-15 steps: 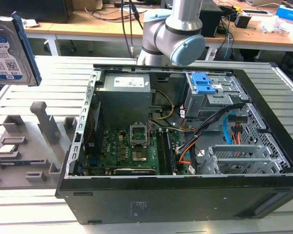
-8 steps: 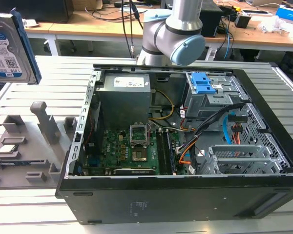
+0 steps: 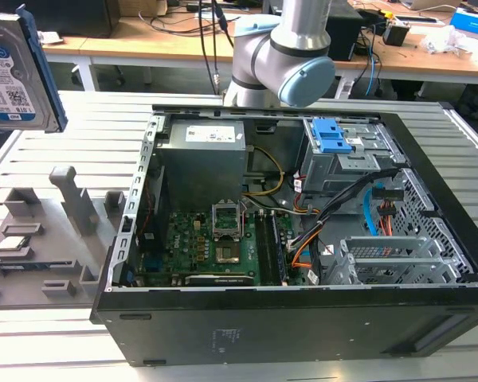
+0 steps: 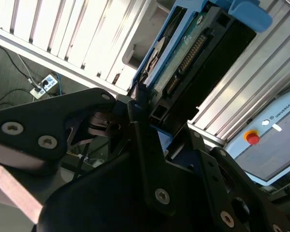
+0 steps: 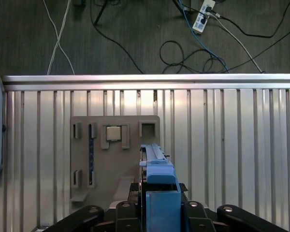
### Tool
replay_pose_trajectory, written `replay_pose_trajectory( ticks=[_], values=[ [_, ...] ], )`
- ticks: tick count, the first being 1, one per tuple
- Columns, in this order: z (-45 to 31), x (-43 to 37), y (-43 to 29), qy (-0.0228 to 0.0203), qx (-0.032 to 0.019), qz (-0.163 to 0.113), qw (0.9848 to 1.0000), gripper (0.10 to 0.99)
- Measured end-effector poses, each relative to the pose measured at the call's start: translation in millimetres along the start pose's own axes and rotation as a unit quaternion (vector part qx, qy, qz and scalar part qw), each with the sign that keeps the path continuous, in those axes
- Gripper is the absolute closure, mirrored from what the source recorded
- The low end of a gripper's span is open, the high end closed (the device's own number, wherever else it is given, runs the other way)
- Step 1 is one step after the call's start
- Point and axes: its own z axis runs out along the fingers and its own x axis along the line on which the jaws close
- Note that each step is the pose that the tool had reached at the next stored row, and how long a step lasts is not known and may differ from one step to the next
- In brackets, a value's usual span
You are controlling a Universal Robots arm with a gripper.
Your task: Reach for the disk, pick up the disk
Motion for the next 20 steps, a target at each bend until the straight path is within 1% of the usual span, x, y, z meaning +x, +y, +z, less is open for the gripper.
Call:
replay_pose_trajectory(
  ticks=[6, 13, 17, 20],
  values=[
    [-10.4, 0.2, -0.2, 0.0, -0.0001, 0.0, 1.0, 0.722],
    [-18.0, 0.3, -0.6, 0.0, -0.0001, 0.0, 1.0, 0.722],
    [-23.9, 0.4, -1.2, 0.0, -0.0002, 0.0, 1.0, 0.722],
    [-26.3, 0.4, -1.5, 0.0, -0.0002, 0.0, 1.0, 0.722]
  ],
)
